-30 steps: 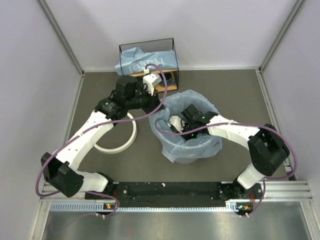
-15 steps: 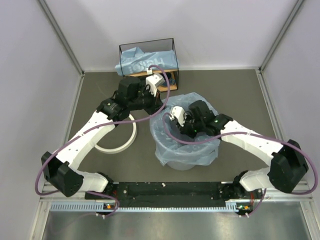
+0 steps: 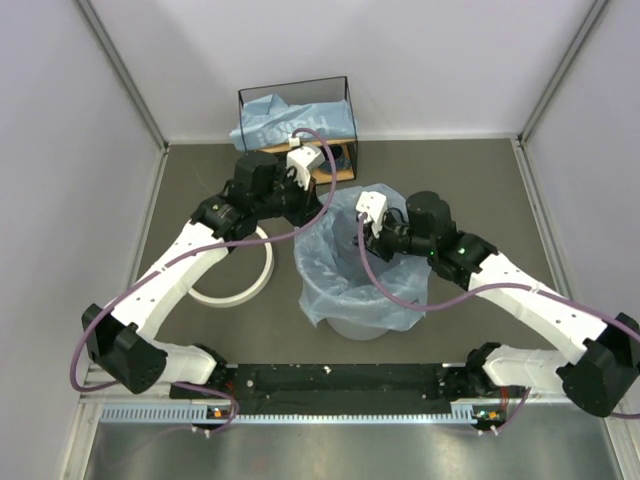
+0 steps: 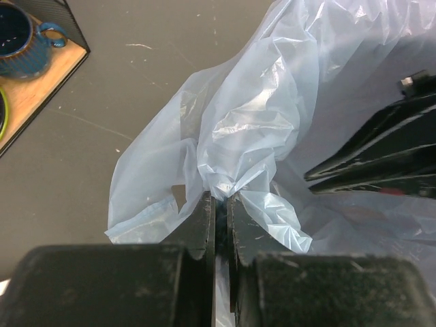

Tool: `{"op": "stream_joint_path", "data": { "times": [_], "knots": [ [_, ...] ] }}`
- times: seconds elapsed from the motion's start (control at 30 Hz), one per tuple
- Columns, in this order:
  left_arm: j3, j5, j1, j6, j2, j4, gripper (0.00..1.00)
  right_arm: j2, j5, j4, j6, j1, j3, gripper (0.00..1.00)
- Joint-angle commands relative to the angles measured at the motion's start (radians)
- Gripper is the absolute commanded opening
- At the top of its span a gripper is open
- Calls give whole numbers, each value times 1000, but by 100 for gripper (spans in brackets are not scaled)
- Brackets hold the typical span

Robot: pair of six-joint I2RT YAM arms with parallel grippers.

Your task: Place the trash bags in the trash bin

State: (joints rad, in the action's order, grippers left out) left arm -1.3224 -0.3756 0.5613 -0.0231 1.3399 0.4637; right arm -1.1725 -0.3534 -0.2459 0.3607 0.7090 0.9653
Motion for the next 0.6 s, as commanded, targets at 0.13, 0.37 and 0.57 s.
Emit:
{"op": "stream_joint_path", "data": {
  "times": [0.13, 0.37, 0.57],
  "knots": [
    [-9, 110, -8, -6, -11, 95, 0, 83, -59, 168, -135, -14, 104, 24],
    [-15, 158, -6, -1, -51, 99, 0, 97, -29, 120, -252, -129, 230, 47],
    [-35, 187, -6, -44, -79, 105, 0, 99, -42, 1, -266, -259, 277, 59]
  ]
}}
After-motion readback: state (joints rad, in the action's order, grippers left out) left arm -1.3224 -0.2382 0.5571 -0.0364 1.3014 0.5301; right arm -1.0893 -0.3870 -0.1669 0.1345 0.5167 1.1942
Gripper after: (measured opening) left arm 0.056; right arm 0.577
